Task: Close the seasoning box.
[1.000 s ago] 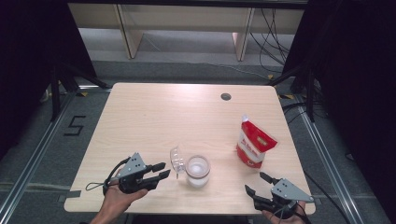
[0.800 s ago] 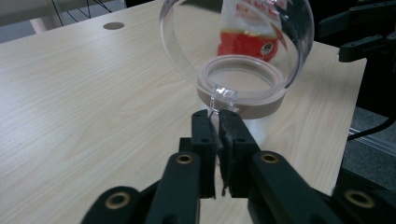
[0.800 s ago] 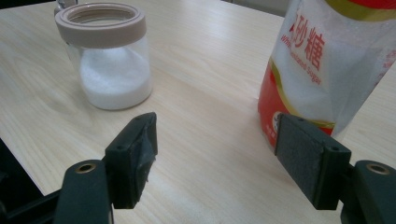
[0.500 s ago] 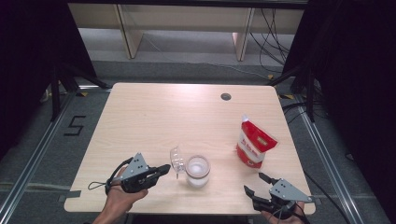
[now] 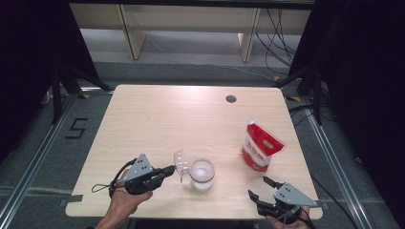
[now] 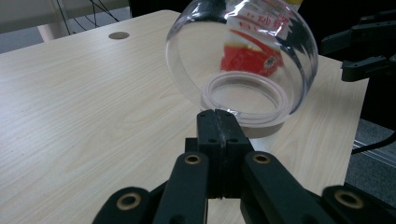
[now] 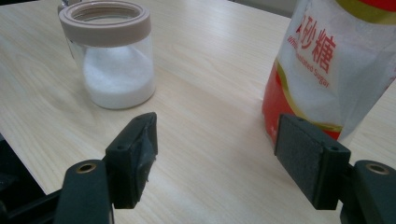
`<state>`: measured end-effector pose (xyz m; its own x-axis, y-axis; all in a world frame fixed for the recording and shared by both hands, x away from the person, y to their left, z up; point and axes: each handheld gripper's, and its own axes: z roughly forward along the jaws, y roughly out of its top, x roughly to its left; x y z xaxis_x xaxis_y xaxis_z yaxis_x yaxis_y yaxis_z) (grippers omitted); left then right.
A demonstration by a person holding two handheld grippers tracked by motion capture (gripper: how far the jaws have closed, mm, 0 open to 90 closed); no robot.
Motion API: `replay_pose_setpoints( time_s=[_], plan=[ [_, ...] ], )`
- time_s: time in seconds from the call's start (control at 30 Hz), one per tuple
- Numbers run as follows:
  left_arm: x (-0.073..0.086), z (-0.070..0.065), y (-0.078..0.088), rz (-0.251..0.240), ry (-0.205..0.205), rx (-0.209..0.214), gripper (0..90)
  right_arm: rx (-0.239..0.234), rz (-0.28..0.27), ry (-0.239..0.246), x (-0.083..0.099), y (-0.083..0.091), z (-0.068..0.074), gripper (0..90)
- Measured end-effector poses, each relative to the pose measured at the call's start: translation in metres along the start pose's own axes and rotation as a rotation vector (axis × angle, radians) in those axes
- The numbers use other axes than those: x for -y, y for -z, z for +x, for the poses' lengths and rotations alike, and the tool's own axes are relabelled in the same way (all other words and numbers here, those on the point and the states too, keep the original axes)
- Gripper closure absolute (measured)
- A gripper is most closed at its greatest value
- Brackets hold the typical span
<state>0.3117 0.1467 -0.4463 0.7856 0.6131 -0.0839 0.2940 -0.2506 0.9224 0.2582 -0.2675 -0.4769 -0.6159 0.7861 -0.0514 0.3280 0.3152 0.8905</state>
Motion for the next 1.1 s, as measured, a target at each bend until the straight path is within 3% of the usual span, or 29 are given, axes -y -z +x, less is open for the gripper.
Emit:
replay_pose_setpoints(
  time_s=[0.07, 0.1, 0.13, 0.17, 0.2, 0.33, 0.47, 0.5, 0.57, 0.67, 0.73, 0.8, 0.87, 0.97, 1.1],
  plan=[
    [-0.0003, -0.0012, -0.0007, 0.005, 0.003, 0.000, 89.2, 0.000, -0.005, -0.001, 0.0000, -0.0011, 0.0004, 30.9],
    [-0.0009, -0.0008, -0.0012, 0.005, -0.015, 0.003, 89.2, 0.010, -0.022, 0.029, 0.0000, -0.0019, -0.0015, 30.9],
    [-0.0013, -0.0009, -0.0017, 0.004, -0.022, 0.008, 89.2, -0.008, 0.002, -0.013, 0.0001, -0.0009, 0.0011, 30.9],
    [-0.0014, -0.0021, -0.0019, 0.006, -0.009, 0.003, 89.2, 0.009, -0.023, 0.029, -0.0001, -0.0019, -0.0014, 30.9],
    [-0.0023, -0.0010, -0.0021, 0.008, -0.033, 0.009, 89.2, -0.006, -0.002, -0.006, 0.0000, -0.0010, 0.0009, 30.9],
    [-0.0031, -0.0040, -0.0049, 0.003, -0.007, 0.006, 89.2, -0.008, -0.003, 0.009, -0.0007, -0.0015, 0.0007, 30.9],
    [-0.0045, -0.0023, -0.0055, -0.006, -0.036, 0.018, 89.2, -0.013, -0.005, 0.009, -0.0010, -0.0024, 0.0010, 30.9],
    [-0.0043, -0.0040, -0.0055, -0.010, -0.005, 0.010, 89.2, -0.001, 0.000, -0.006, -0.0009, -0.0016, 0.0022, 30.9],
    [-0.0056, -0.0027, -0.0053, -0.009, -0.030, 0.010, 89.2, -0.004, 0.003, -0.017, -0.0008, -0.0014, 0.0028, 30.9],
    [-0.0064, -0.0036, -0.0046, -0.003, -0.028, 0.001, 89.1, -0.004, -0.004, 0.020, -0.0010, -0.0022, 0.0003, 30.9],
    [-0.0071, -0.0034, -0.0045, -0.005, -0.035, 0.006, 89.1, -0.003, -0.010, 0.014, -0.0012, -0.0032, 0.0008, 30.9],
    [-0.0074, -0.0041, -0.0043, -0.010, -0.026, 0.003, 89.1, -0.005, 0.005, -0.017, -0.0011, -0.0026, 0.0039, 30.9],
    [-0.0069, -0.0048, -0.0049, -0.014, -0.019, 0.012, 89.1, -0.011, -0.010, 0.012, -0.0013, -0.0042, 0.0016, 30.9],
    [-0.0075, -0.0055, -0.0051, -0.010, -0.038, 0.011, 89.0, -0.007, -0.003, -0.002, -0.0013, -0.0033, 0.0031, 30.9],
    [-0.0075, -0.0071, -0.0063, -0.019, -0.022, 0.020, 88.9, -0.007, -0.002, -0.004, -0.0013, -0.0033, 0.0032, 30.9]
  ],
)
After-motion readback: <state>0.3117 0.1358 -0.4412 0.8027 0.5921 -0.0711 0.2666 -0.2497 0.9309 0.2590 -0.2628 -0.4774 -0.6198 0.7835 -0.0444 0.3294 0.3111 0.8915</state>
